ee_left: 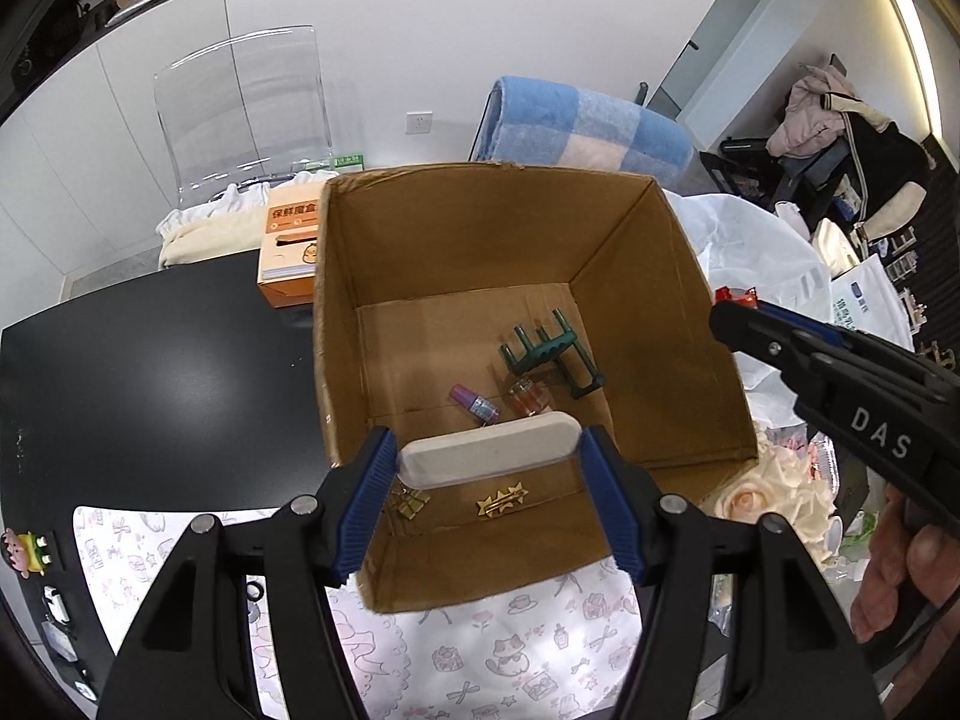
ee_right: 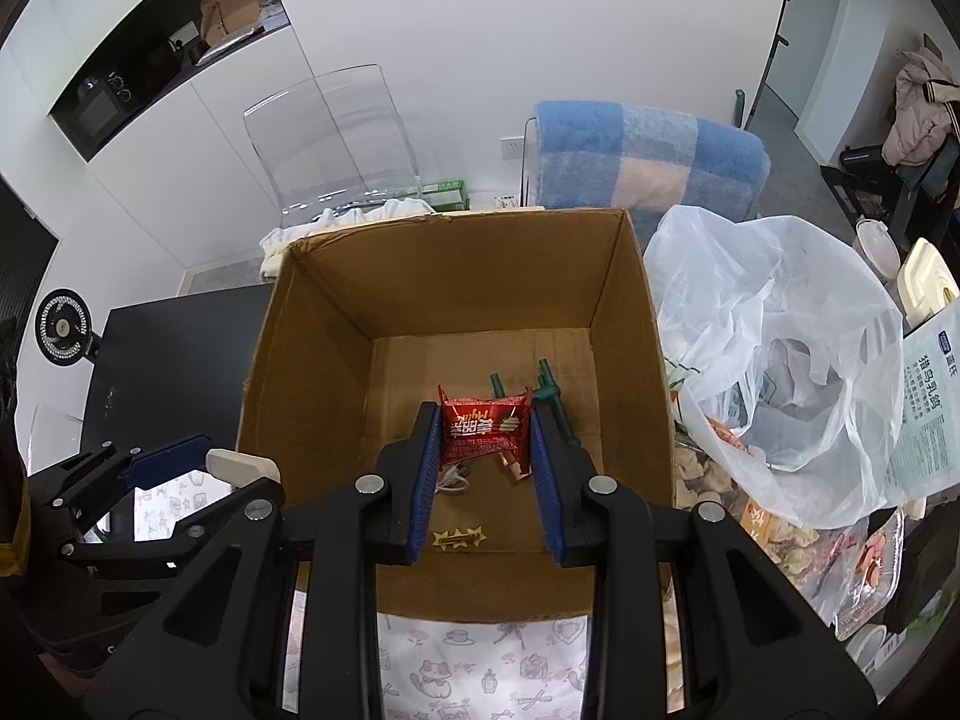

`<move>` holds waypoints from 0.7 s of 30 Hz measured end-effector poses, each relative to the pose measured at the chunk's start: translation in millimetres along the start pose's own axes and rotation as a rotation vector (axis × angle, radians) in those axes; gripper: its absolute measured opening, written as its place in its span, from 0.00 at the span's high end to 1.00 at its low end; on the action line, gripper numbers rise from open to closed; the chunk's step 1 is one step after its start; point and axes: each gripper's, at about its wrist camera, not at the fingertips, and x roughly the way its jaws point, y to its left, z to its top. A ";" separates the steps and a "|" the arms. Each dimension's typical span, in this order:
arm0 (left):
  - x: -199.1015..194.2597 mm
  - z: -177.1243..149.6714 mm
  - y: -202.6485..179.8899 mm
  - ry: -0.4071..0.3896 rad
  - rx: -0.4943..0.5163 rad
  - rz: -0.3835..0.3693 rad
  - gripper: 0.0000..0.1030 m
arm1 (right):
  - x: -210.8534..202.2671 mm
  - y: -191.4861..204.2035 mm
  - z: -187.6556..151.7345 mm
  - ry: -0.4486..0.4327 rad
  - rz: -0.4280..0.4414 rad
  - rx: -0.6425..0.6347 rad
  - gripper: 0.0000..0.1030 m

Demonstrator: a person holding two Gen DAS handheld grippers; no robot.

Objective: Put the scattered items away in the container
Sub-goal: 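Lower the stick and candy into the box and open both tools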

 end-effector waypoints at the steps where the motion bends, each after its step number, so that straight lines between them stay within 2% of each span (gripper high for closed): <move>1: 1.6 1.0 -1.2 0.002 0.002 -0.002 0.40 | 1.6 -1.6 1.0 0.001 0.000 0.000 0.71; 9: 12.1 11.2 -11.1 0.009 0.017 -0.003 0.40 | 8.6 -8.5 5.5 -0.001 -0.026 -0.011 0.70; 16: 14.8 12.4 -12.7 0.017 0.029 -0.007 0.39 | 6.4 -11.4 0.7 -0.011 -0.087 -0.028 0.65; 17: 14.6 12.0 -12.5 0.016 0.032 -0.005 0.39 | 5.2 -12.4 -0.3 -0.015 -0.089 -0.022 0.62; 19: 14.3 11.2 -12.2 0.015 0.038 0.000 0.24 | 2.9 -13.7 -2.2 -0.020 -0.093 -0.015 0.55; 21: 13.9 10.5 -11.9 0.014 0.044 0.004 0.15 | 0.9 -14.6 -3.7 -0.028 -0.100 -0.008 0.44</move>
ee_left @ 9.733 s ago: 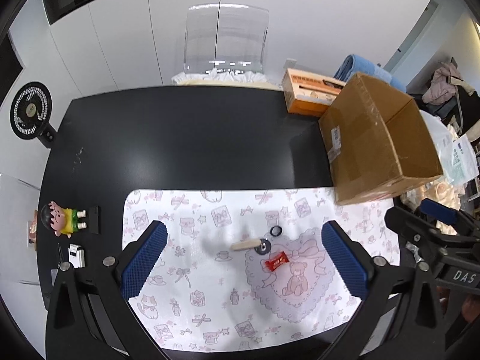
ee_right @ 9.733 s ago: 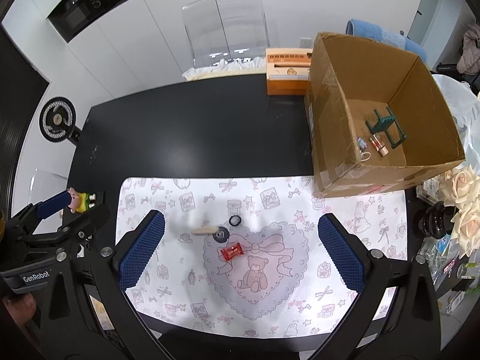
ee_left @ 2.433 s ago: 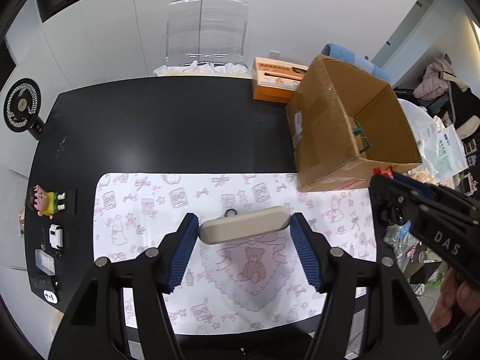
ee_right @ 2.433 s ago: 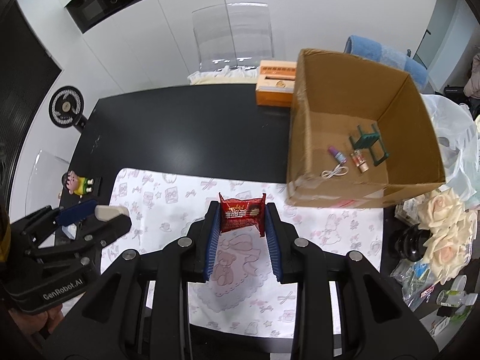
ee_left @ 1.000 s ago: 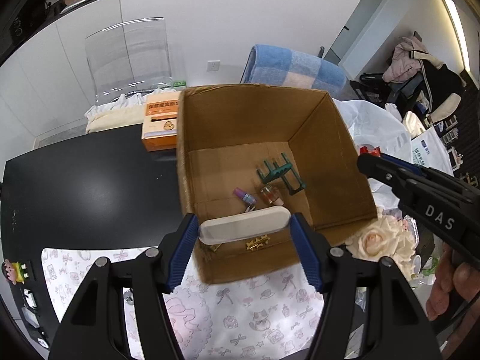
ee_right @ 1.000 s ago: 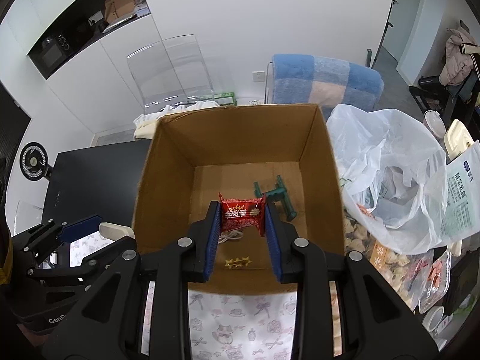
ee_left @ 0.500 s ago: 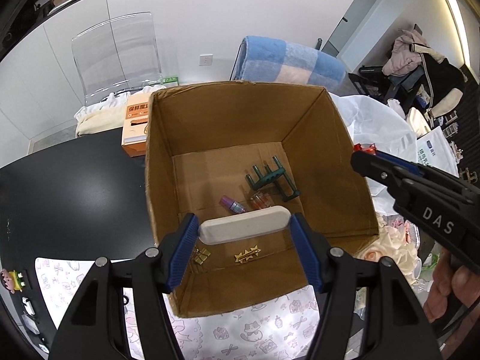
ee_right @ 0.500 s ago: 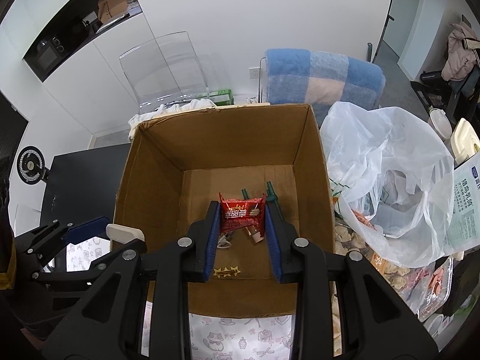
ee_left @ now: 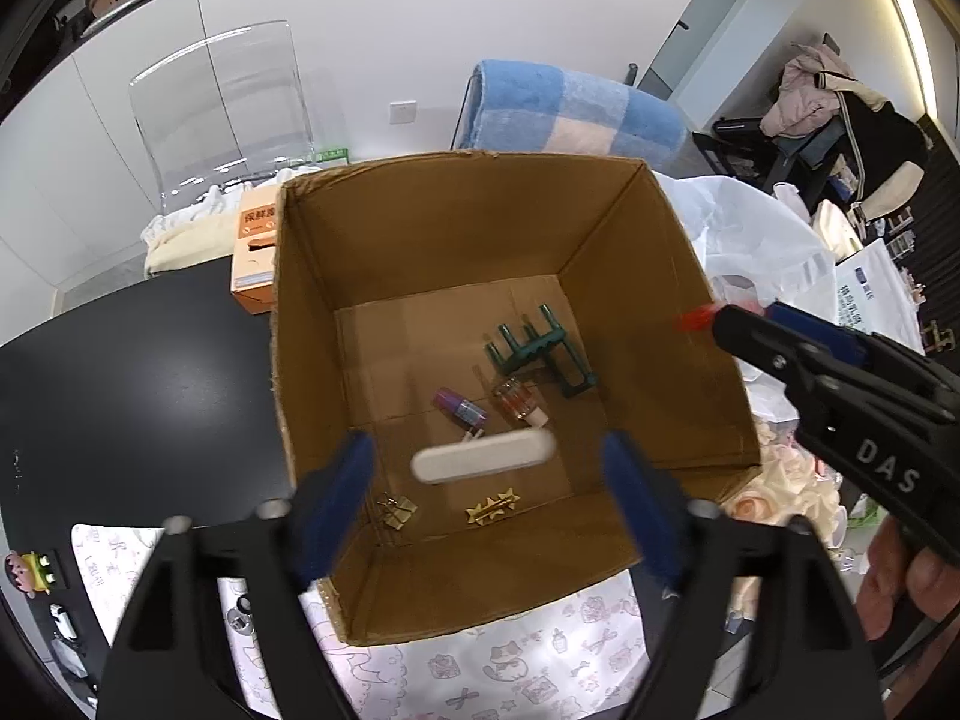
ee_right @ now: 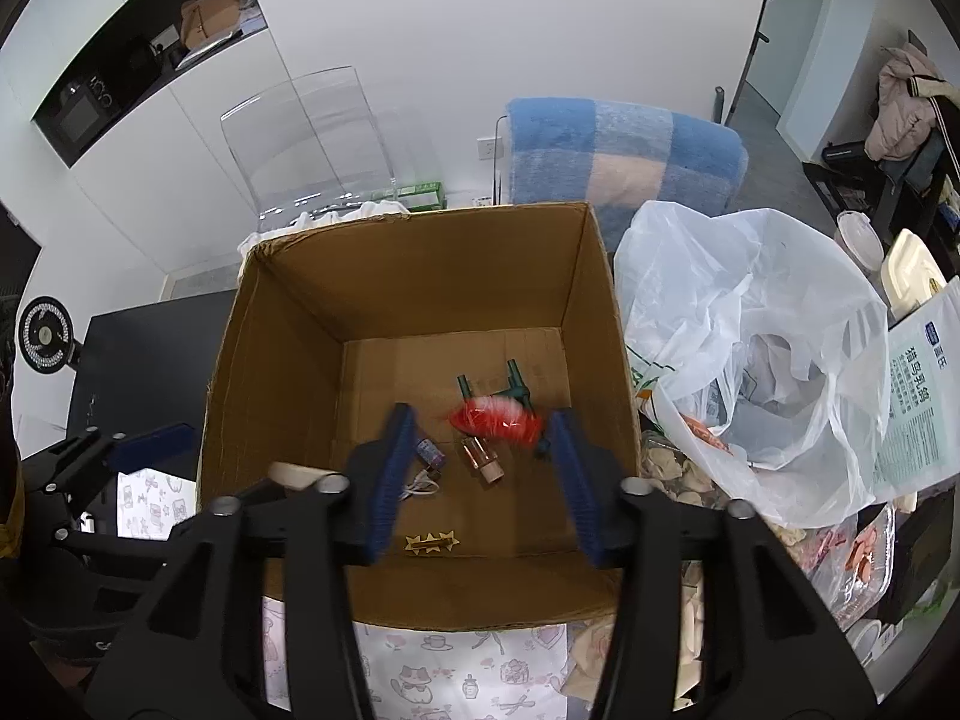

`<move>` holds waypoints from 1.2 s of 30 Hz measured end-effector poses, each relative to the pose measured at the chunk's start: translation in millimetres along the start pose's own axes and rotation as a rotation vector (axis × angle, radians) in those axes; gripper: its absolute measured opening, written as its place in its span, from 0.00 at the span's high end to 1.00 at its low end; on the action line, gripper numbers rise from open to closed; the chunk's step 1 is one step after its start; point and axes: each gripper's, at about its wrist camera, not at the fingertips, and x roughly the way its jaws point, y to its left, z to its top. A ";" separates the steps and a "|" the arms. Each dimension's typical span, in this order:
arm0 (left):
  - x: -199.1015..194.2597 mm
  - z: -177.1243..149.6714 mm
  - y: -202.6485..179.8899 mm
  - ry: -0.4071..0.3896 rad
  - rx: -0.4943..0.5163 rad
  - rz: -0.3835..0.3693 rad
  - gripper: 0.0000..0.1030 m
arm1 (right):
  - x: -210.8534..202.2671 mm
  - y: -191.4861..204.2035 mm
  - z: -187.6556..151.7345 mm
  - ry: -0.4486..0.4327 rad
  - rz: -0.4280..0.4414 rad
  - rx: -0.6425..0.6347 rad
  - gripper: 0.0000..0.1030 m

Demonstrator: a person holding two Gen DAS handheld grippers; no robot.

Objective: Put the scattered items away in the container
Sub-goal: 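Lower the stick and candy into the box and open both tools, then move both open tools back from the box to the mat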

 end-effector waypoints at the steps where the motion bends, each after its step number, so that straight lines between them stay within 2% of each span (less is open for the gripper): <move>1: -0.2 -0.4 0.1 -0.001 0.003 0.002 0.11 | -0.9 -0.5 -0.6 -0.003 -0.001 0.005 0.33; 2: -0.4 -0.8 0.3 -0.001 0.006 0.005 0.10 | -1.6 -0.9 -1.0 -0.005 0.002 0.010 0.26; 4: -0.7 -1.5 0.5 -0.002 0.012 0.009 0.09 | -3.0 -1.6 -1.2 -0.005 0.008 0.020 0.22; 5: -1.3 -1.7 0.8 -0.004 0.014 0.013 0.09 | -3.7 -1.9 -1.1 -0.007 0.006 0.024 0.11; 7: -2.7 -1.0 1.6 -0.012 0.016 0.021 0.09 | -6.4 -1.8 -1.1 -0.021 -0.008 0.027 0.00; 21: -7.5 3.5 3.5 -0.031 0.034 0.025 0.09 | -13.8 6.4 0.1 -0.041 -0.044 0.038 0.00; 36: -31.3 -6.9 21.8 -0.059 0.026 0.005 0.09 | -31.9 40.4 -8.4 -0.043 -0.089 0.026 0.00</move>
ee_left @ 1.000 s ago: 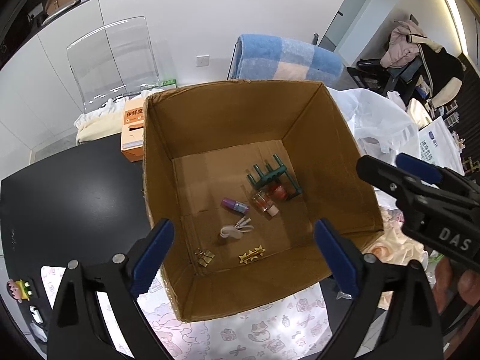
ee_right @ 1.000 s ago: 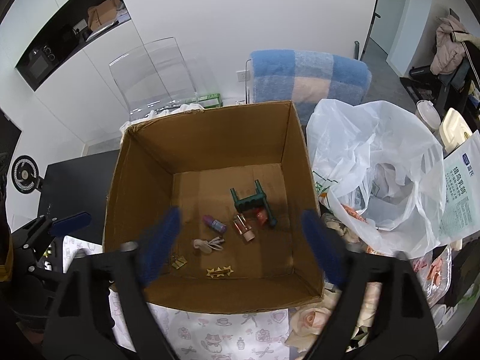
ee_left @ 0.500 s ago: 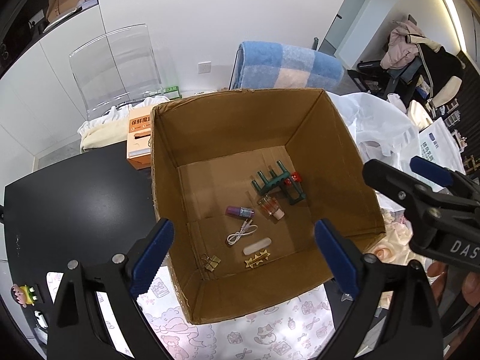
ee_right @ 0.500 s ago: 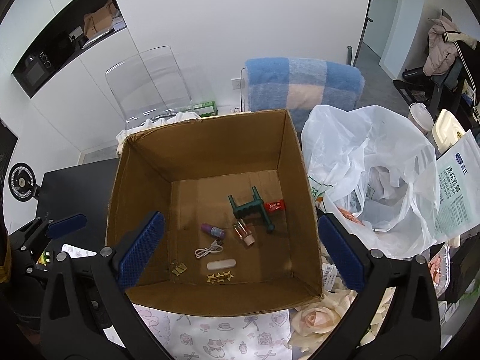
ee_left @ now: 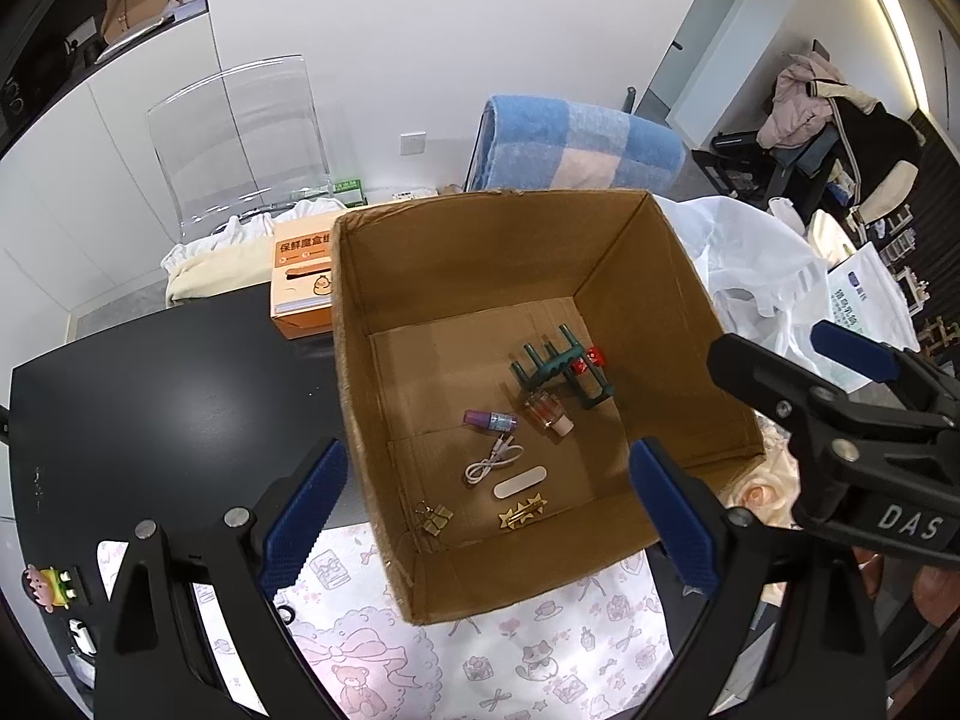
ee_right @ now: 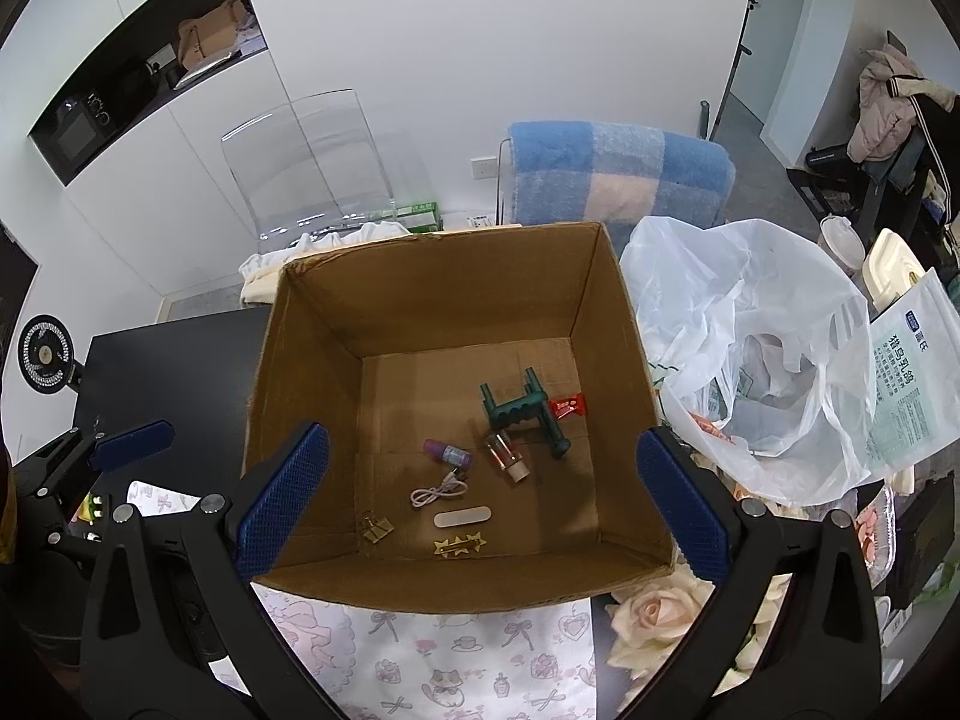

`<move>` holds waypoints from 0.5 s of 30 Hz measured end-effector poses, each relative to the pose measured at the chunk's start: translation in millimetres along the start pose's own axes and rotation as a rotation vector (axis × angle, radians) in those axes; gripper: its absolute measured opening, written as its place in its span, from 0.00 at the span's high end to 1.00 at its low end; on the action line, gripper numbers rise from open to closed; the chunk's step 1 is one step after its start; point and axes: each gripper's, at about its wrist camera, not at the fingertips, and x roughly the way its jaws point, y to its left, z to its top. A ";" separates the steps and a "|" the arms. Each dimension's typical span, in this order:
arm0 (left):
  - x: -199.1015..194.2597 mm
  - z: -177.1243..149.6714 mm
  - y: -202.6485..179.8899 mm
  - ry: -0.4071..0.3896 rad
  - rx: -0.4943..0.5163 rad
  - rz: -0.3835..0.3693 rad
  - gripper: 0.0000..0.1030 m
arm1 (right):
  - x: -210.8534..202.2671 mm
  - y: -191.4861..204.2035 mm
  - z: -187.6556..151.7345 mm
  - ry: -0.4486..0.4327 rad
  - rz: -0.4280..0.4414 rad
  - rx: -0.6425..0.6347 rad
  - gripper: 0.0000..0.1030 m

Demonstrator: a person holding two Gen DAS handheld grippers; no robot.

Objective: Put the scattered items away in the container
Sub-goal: 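Move both open tools back from the box to the mat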

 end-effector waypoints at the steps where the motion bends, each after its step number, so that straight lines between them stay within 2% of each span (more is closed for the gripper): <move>1: -2.4 -1.5 2.2 -0.002 -0.001 -0.001 0.09 | -2.4 3.6 -1.2 -0.002 -0.005 0.001 0.00; 15: -49.9 -40.6 69.0 -0.036 -0.052 0.018 0.09 | -35.7 83.3 -24.3 -0.006 -0.035 -0.024 0.00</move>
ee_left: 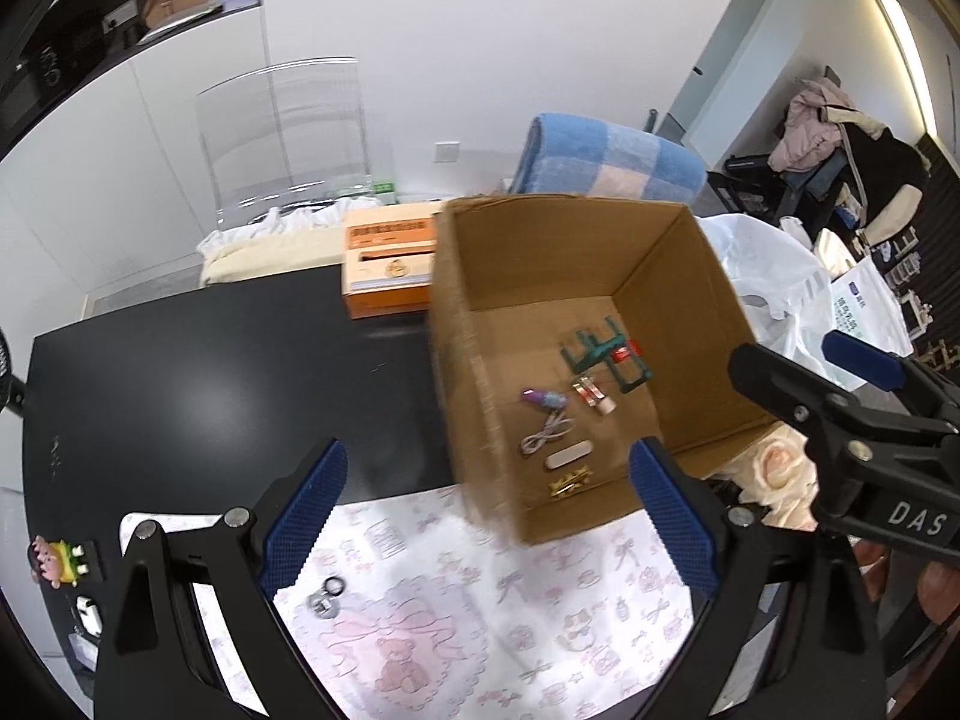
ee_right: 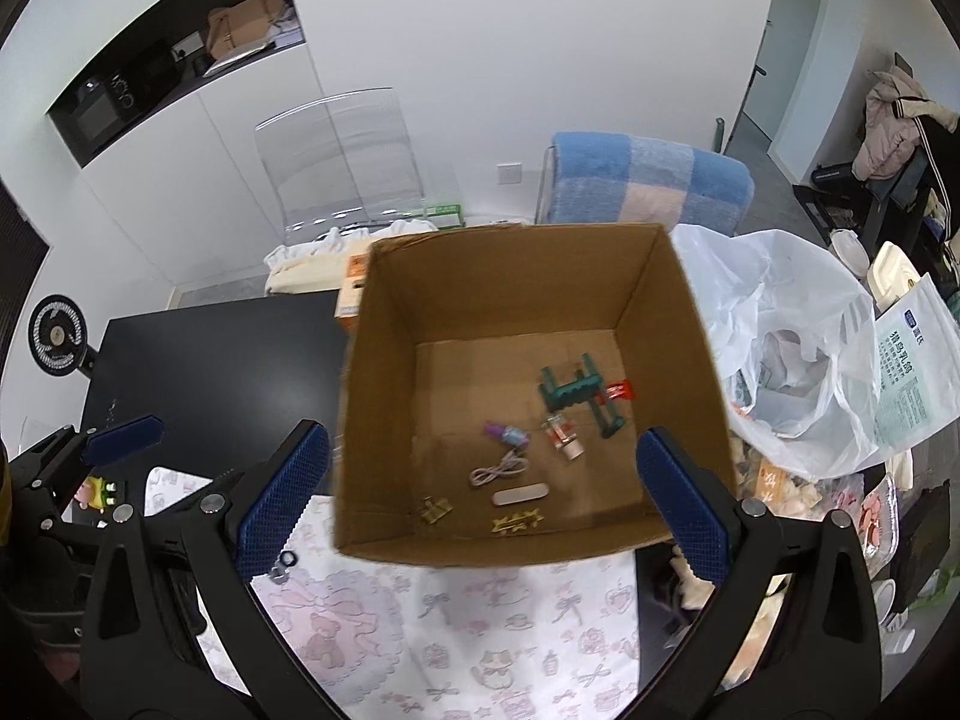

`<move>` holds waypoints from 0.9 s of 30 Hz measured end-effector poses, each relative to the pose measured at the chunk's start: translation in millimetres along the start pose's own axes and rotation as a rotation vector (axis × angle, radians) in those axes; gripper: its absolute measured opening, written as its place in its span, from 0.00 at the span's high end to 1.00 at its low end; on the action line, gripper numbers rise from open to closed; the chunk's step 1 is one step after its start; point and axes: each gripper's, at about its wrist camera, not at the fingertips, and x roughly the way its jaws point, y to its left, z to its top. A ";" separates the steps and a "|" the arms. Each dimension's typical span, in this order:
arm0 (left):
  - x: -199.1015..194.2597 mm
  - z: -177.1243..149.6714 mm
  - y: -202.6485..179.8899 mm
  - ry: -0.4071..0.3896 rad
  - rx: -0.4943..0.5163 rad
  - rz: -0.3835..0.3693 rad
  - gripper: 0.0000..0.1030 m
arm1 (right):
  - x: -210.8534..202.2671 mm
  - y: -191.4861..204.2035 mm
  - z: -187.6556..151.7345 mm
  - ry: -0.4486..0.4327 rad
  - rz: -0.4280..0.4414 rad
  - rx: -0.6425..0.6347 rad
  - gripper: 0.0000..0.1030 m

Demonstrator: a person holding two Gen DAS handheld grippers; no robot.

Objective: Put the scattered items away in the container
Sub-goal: 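Move both open tools back from the box to the mat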

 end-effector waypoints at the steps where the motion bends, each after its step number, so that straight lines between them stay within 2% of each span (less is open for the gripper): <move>1: -3.3 -3.2 5.8 -0.001 -0.006 0.002 0.09 | -2.3 7.0 -2.4 0.001 -0.001 -0.002 0.00; 13: -39.7 -52.6 82.4 0.003 -0.067 0.043 0.09 | -19.2 88.2 -37.2 0.026 0.015 -0.020 0.00; 27: -48.4 -110.2 149.3 0.044 -0.129 0.052 0.09 | -11.0 164.5 -82.9 0.115 0.001 -0.045 0.00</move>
